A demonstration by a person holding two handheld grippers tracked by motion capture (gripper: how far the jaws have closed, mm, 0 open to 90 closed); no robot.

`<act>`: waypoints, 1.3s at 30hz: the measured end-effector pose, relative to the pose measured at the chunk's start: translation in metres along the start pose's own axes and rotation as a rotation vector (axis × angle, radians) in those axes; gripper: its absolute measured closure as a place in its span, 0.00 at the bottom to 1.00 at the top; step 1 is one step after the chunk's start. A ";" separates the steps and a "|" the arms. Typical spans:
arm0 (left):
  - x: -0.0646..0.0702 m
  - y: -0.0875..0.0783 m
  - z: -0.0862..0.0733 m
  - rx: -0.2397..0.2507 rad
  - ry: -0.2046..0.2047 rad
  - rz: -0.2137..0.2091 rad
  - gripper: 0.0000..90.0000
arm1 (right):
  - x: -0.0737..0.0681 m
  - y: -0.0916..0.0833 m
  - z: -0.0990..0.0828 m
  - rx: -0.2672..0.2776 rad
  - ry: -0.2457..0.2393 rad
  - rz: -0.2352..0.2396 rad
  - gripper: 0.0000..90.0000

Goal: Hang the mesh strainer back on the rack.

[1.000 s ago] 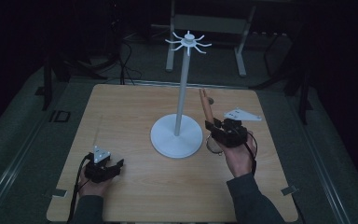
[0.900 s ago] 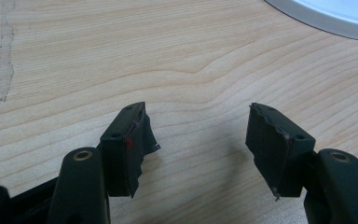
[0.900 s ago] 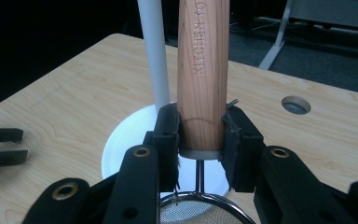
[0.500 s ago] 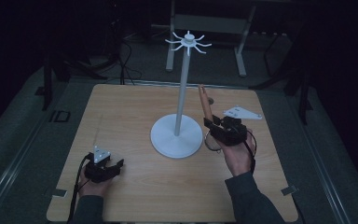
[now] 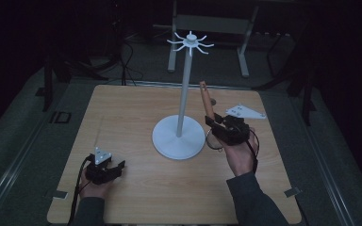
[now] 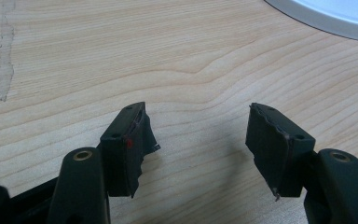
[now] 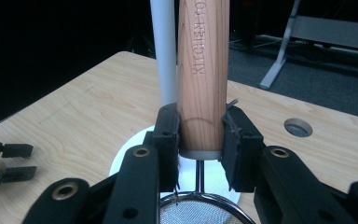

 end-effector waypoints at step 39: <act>0.000 0.000 0.000 0.001 -0.004 -0.003 0.44 | -0.004 -0.009 0.033 0.093 -0.025 0.005 0.77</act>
Point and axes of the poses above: each handheld gripper's, and its own axes: y roughly forward along the jaws, z roughly out of its top, x roughly to its right, the point moved 10 cm from there along y, roughly forward along the jaws, and after that the axes turned 6 degrees about -y, right-handed, at the moved point
